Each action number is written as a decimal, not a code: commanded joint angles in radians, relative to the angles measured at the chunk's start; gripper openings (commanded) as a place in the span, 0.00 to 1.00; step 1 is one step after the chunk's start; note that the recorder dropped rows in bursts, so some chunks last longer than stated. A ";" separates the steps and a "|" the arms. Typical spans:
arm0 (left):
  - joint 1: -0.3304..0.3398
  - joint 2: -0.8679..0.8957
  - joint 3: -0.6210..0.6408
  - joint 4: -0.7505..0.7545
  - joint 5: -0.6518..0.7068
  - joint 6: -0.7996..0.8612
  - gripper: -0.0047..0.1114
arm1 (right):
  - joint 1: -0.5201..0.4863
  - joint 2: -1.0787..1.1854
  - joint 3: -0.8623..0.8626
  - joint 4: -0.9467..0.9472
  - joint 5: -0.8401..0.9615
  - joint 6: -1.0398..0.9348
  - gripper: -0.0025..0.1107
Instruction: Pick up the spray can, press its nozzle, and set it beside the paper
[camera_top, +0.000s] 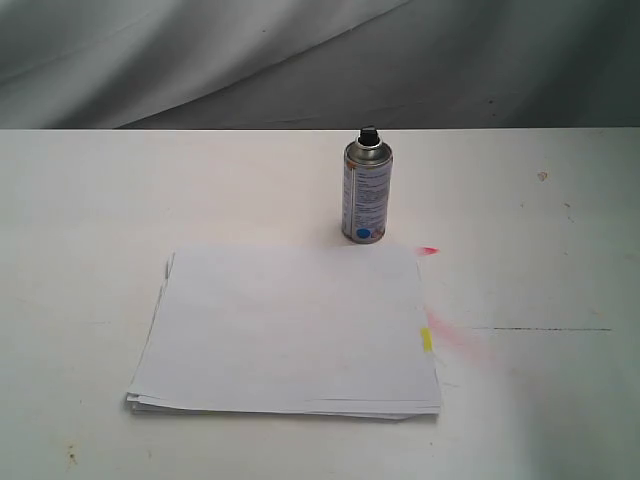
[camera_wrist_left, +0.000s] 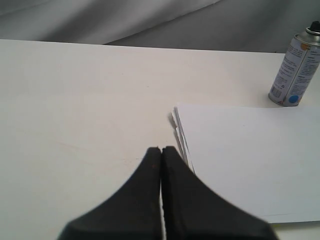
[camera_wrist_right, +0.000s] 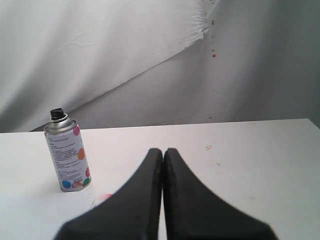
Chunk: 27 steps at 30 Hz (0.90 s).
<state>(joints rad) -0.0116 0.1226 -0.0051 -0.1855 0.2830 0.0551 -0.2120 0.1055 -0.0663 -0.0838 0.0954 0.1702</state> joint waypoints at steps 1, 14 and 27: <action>-0.004 -0.002 0.005 0.002 -0.003 0.004 0.04 | -0.008 -0.007 0.002 0.006 0.000 0.003 0.02; -0.004 -0.002 0.005 0.002 -0.003 0.004 0.04 | -0.008 0.007 -0.139 0.092 0.112 0.003 0.02; -0.004 -0.002 0.005 0.002 -0.003 0.004 0.04 | 0.015 0.578 -0.556 0.092 0.108 0.003 0.02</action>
<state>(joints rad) -0.0116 0.1226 -0.0051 -0.1855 0.2830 0.0551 -0.2096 0.5604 -0.5468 0.0000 0.2037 0.1702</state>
